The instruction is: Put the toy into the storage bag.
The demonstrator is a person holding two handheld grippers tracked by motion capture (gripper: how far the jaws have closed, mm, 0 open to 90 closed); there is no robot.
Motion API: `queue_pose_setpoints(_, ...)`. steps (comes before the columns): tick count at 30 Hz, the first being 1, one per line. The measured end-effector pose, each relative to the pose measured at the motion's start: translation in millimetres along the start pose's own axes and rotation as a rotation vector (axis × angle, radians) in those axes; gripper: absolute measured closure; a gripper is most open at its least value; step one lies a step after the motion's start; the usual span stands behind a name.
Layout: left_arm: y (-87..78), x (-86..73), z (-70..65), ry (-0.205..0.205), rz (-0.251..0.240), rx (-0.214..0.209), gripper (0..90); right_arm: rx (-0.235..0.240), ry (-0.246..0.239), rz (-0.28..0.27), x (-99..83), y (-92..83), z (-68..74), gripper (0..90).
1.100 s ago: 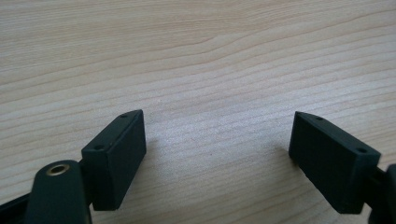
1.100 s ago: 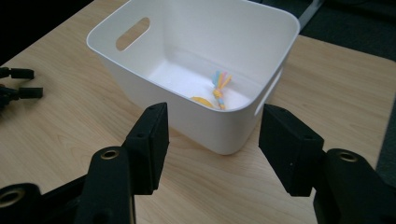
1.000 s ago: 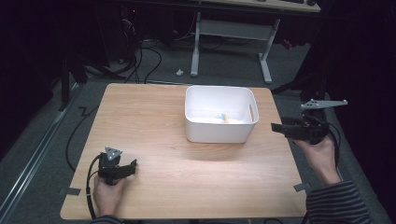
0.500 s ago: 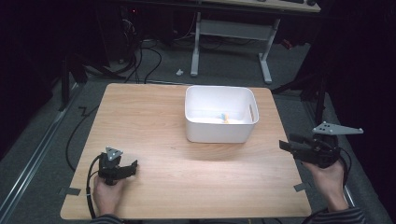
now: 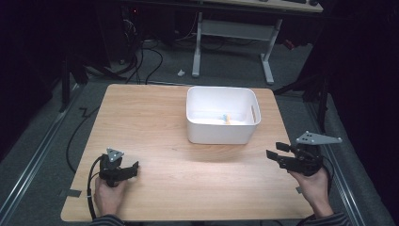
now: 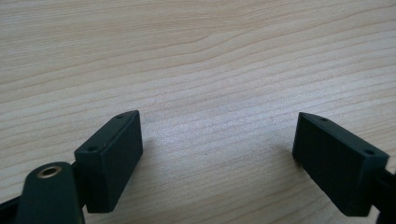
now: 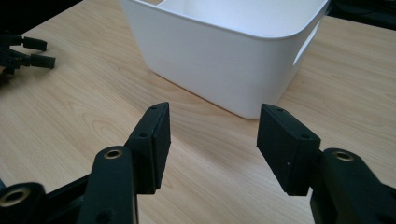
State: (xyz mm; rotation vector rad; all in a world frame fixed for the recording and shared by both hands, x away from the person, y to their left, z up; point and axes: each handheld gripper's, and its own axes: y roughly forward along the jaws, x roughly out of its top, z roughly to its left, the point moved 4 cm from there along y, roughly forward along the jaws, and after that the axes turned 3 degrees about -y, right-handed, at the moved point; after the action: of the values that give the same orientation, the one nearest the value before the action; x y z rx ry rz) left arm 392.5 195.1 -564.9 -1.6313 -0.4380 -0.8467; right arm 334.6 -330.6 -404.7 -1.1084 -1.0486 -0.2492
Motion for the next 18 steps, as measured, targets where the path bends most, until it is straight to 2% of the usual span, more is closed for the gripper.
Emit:
queue_pose_setpoints(8, -0.5, -0.5, -0.3, 0.005, 0.001, -0.002, 16.3, 0.027, 0.023, 0.008, -10.3, 26.1, 5.3, 44.2)
queue_pose_setpoints(11, -0.7, -0.6, -0.4, 0.006, 0.001, -0.004, 16.2, 0.026, 0.018, 0.020, -11.7, 35.8, 7.1, 44.2)
queue_pose_setpoints(16, -0.8, -0.7, -0.4, 0.006, 0.001, -0.006, 16.3, 0.060, 0.024, 0.015, -15.2, 46.5, 13.1, 43.9)
queue_pose_setpoints(18, -0.8, -0.7, -0.4, 0.006, 0.001, -0.006, 16.2, 0.074, 0.026, 0.038, -19.0, 55.2, 15.6, 43.7)
